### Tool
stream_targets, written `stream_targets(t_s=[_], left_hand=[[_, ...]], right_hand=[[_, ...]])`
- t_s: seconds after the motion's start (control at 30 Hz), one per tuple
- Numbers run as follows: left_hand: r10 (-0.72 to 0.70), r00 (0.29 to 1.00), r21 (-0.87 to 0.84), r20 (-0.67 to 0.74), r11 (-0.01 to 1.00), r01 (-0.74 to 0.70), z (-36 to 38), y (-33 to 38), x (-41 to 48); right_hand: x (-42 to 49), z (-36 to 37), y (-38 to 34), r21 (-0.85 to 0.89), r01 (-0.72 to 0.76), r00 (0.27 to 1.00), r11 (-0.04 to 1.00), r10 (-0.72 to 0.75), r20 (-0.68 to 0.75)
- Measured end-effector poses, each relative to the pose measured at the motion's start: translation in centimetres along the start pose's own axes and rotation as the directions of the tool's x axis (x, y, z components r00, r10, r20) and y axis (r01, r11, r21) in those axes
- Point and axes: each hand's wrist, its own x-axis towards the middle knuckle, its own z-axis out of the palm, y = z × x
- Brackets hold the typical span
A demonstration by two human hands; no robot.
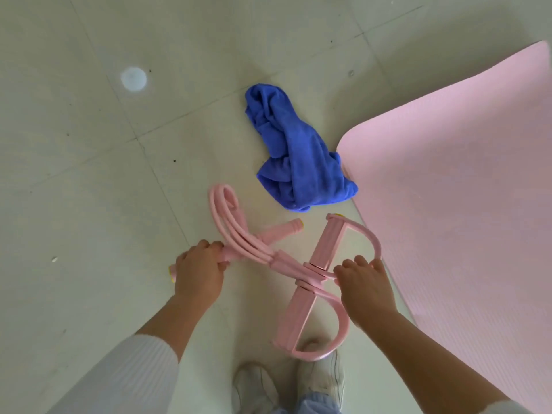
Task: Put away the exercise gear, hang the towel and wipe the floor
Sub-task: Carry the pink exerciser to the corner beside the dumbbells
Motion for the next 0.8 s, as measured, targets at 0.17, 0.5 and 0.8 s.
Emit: stream_targets(t_s=[0.17, 0.5, 0.8], left_hand=[[0.014, 0.996, -0.032, 0.084, 0.999, -0.011, -8.4, 1.8, -8.1], [0.268, 0.960, -0.220, -0.087, 0.934, -0.281, -33.0, 13.1, -22.7], [0.563, 0.823, -0.241, -0.076, 0.791, -0.563, -45.7, 24.1, -38.7]], right_hand=[[-9.8, -7.4, 2.0, 0.018, 0.002, 0.999, 1.000, -0.001, -0.035], [-34.2, -24.9, 6.8, 0.325, -0.207, 0.906, 0.923, 0.306, -0.291], [-56.9, -28.1, 8.0, 0.712, -0.351, 0.624, 0.608, 0.719, -0.306]])
